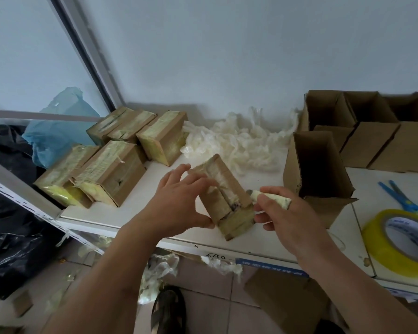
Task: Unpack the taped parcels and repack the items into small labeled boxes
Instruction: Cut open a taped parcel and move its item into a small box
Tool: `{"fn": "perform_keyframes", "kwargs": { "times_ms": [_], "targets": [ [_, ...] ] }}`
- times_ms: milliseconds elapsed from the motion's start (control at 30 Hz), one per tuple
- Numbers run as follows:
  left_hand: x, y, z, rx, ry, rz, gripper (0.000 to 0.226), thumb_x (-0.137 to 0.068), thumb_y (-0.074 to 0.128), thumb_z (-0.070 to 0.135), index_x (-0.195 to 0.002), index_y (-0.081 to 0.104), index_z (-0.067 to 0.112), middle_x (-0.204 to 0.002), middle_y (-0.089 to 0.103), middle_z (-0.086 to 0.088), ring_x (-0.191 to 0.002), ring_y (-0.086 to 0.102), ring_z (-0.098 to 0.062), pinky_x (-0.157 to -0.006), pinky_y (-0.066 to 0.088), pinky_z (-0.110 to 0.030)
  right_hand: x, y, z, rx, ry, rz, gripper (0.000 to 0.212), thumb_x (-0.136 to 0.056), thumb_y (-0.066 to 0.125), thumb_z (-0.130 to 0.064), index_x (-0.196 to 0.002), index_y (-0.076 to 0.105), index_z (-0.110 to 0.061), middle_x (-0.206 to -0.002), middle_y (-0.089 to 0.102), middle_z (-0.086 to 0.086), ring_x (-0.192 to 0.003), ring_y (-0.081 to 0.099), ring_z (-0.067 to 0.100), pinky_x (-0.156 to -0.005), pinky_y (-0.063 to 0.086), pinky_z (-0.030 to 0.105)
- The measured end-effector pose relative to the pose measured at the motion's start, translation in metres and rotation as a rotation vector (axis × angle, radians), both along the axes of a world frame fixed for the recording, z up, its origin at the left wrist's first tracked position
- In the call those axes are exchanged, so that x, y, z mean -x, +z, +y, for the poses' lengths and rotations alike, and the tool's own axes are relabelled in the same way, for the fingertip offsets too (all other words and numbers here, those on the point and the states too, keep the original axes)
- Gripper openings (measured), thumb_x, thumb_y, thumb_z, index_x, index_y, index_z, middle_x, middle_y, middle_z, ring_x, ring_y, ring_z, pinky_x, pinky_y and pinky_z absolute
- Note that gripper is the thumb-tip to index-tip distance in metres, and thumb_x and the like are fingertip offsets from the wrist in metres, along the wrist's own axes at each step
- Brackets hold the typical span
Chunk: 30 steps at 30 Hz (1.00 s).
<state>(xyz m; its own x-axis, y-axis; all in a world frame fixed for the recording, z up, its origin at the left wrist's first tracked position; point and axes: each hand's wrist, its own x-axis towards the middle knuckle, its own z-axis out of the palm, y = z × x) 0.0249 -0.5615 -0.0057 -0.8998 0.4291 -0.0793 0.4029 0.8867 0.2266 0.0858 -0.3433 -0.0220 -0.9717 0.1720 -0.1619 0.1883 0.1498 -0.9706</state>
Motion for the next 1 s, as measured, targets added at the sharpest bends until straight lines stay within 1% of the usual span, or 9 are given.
{"fn": "perform_keyframes", "kwargs": {
  "times_ms": [67, 133, 300, 367, 500, 567, 767, 900, 1000],
  "targets": [
    [-0.001, 0.002, 0.002, 0.031, 0.033, 0.013, 0.093, -0.065, 0.069, 0.074, -0.145, 0.026, 0.055, -0.141, 0.035, 0.018, -0.144, 0.005, -0.017, -0.118, 0.001, -0.039, 0.001, 0.003, 0.003, -0.006, -0.044, 0.034, 0.01, -0.096, 0.057, -0.032, -0.103, 0.062, -0.036, -0.088, 0.07, -0.005, -0.076, 0.069, 0.009, -0.068, 0.057, 0.027],
    [-0.001, 0.002, 0.006, 0.062, 0.061, 0.027, 0.093, -0.064, 0.062, 0.081, -0.145, 0.025, 0.055, -0.137, 0.035, 0.014, -0.143, 0.007, -0.019, -0.118, 0.0, -0.039, 0.0, 0.005, 0.003, 0.004, -0.115, 0.077, 0.01, -0.095, 0.057, -0.031, -0.102, 0.062, -0.036, -0.085, 0.071, -0.004, -0.076, 0.069, 0.012, -0.069, 0.058, 0.032],
    [0.004, -0.005, 0.012, 0.009, 0.03, 0.026, 0.087, -0.064, 0.062, 0.081, -0.14, 0.039, 0.045, -0.16, 0.002, 0.019, -0.148, -0.019, -0.013, -0.119, -0.007, -0.042, -0.009, 0.005, 0.001, 0.052, -0.198, 0.121, 0.011, -0.095, 0.058, -0.029, -0.102, 0.062, -0.036, -0.085, 0.07, -0.004, -0.073, 0.068, 0.014, -0.064, 0.056, 0.03],
    [0.005, -0.007, 0.015, -0.022, 0.018, 0.001, 0.082, -0.064, 0.065, 0.079, -0.133, 0.044, 0.04, -0.161, -0.001, 0.021, -0.147, -0.022, -0.009, -0.119, -0.006, -0.04, -0.011, 0.006, 0.002, 0.071, -0.224, 0.121, 0.01, -0.095, 0.058, -0.029, -0.102, 0.062, -0.036, -0.086, 0.07, -0.005, -0.073, 0.068, 0.011, -0.062, 0.055, 0.026],
    [0.006, -0.008, 0.018, -0.043, 0.026, -0.024, 0.068, -0.059, 0.067, 0.08, -0.106, 0.043, 0.037, -0.161, 0.007, 0.022, -0.147, -0.019, -0.006, -0.121, -0.003, -0.039, -0.016, 0.006, 0.003, 0.085, -0.248, 0.138, 0.012, -0.096, 0.056, -0.03, -0.105, 0.062, -0.036, -0.085, 0.07, -0.009, -0.073, 0.068, 0.007, -0.063, 0.055, 0.025],
    [0.006, -0.007, 0.017, -0.047, 0.032, -0.043, 0.067, -0.057, 0.068, 0.08, -0.1, 0.042, 0.036, -0.159, 0.01, 0.023, -0.147, -0.016, -0.006, -0.121, 0.0, -0.04, -0.017, 0.006, 0.002, 0.084, -0.236, 0.133, 0.011, -0.096, 0.056, -0.029, -0.103, 0.062, -0.036, -0.084, 0.07, -0.009, -0.071, 0.068, 0.006, -0.063, 0.055, 0.025],
    [0.004, -0.006, 0.008, -0.126, 0.071, -0.112, 0.071, -0.055, 0.074, 0.074, -0.11, 0.046, 0.039, -0.152, 0.024, 0.027, -0.146, 0.004, -0.008, -0.114, 0.028, -0.037, -0.016, 0.001, -0.005, 0.065, -0.188, 0.096, 0.011, -0.096, 0.056, -0.028, -0.102, 0.062, -0.035, -0.084, 0.07, -0.008, -0.07, 0.068, 0.008, -0.063, 0.056, 0.026],
    [0.004, -0.004, -0.004, -0.212, 0.063, -0.166, 0.063, -0.059, 0.078, 0.065, -0.111, 0.05, 0.044, -0.147, 0.027, 0.031, -0.142, 0.008, -0.003, -0.113, 0.028, -0.034, -0.015, -0.002, -0.007, 0.081, -0.166, 0.082, 0.012, -0.097, 0.056, -0.029, -0.105, 0.062, -0.035, -0.084, 0.07, -0.009, -0.072, 0.069, 0.009, -0.061, 0.056, 0.022],
    [0.006, -0.005, -0.011, -0.281, 0.058, -0.17, 0.059, -0.063, 0.083, 0.053, -0.112, 0.052, 0.041, -0.138, 0.032, 0.03, -0.131, 0.021, 0.003, -0.103, 0.028, -0.02, -0.013, -0.004, -0.008, 0.079, -0.173, 0.074, 0.012, -0.097, 0.056, -0.027, -0.103, 0.062, -0.035, -0.088, 0.07, -0.007, -0.071, 0.069, 0.008, -0.06, 0.055, 0.021]
  ]
}}
